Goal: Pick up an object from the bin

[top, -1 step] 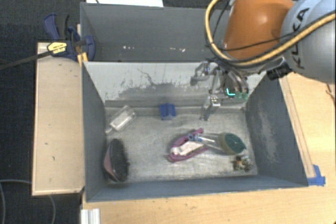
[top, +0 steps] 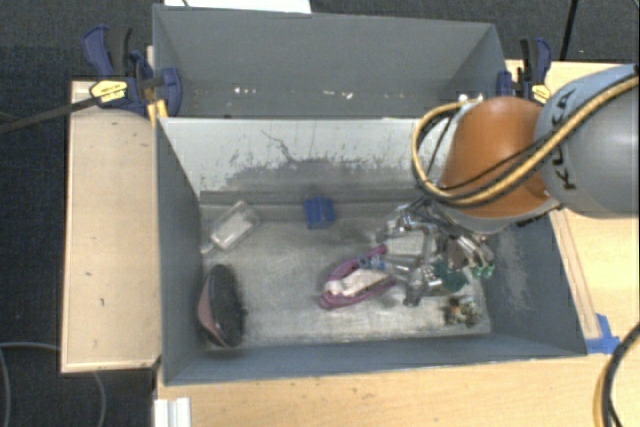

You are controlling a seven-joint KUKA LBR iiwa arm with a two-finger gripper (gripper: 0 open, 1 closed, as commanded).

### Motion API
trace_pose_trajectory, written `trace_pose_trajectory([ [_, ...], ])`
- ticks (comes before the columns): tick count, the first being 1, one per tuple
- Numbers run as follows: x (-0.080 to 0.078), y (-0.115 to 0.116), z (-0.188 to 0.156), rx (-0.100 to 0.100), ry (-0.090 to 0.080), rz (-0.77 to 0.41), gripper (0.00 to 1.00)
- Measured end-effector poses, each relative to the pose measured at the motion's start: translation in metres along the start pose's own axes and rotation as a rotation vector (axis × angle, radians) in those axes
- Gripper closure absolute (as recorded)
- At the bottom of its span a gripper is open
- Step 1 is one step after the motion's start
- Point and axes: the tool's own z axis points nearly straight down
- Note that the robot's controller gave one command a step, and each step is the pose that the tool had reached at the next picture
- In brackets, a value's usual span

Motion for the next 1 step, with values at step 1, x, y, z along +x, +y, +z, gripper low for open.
trace_pose_trajectory([
  [1, -0.0039, 0.0579, 0.026, -0.001, -0.008, -0.251, 0.0],
])
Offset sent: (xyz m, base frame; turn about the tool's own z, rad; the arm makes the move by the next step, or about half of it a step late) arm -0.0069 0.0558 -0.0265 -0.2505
